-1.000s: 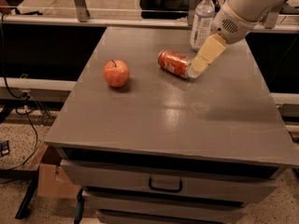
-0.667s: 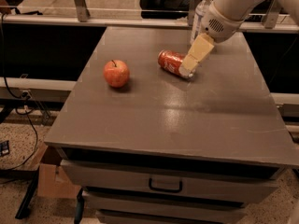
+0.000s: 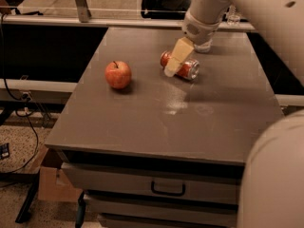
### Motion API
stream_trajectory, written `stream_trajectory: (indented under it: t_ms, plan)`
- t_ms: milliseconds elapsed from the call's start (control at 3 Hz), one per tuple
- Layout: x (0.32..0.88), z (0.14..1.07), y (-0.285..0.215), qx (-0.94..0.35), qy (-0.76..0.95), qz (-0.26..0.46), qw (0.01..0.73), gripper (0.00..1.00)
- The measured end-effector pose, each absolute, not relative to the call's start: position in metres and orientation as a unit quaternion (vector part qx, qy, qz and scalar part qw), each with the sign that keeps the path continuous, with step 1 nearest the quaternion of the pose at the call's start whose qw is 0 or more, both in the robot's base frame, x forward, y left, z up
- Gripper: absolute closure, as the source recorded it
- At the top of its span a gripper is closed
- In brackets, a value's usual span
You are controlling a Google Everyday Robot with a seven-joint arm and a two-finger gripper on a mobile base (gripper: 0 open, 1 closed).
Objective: Place coke can upright
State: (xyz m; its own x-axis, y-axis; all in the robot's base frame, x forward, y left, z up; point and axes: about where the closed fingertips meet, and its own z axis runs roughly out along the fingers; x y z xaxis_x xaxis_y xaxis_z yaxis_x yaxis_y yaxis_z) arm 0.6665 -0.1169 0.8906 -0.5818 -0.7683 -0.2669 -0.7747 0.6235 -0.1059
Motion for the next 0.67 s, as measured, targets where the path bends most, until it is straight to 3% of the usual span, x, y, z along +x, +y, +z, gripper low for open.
stream_trajectory:
  t_ms: [667]
  plan:
    - [0.697, 0.865, -0.090, -0.442, 0.891, 0.000, 0.108, 0.00]
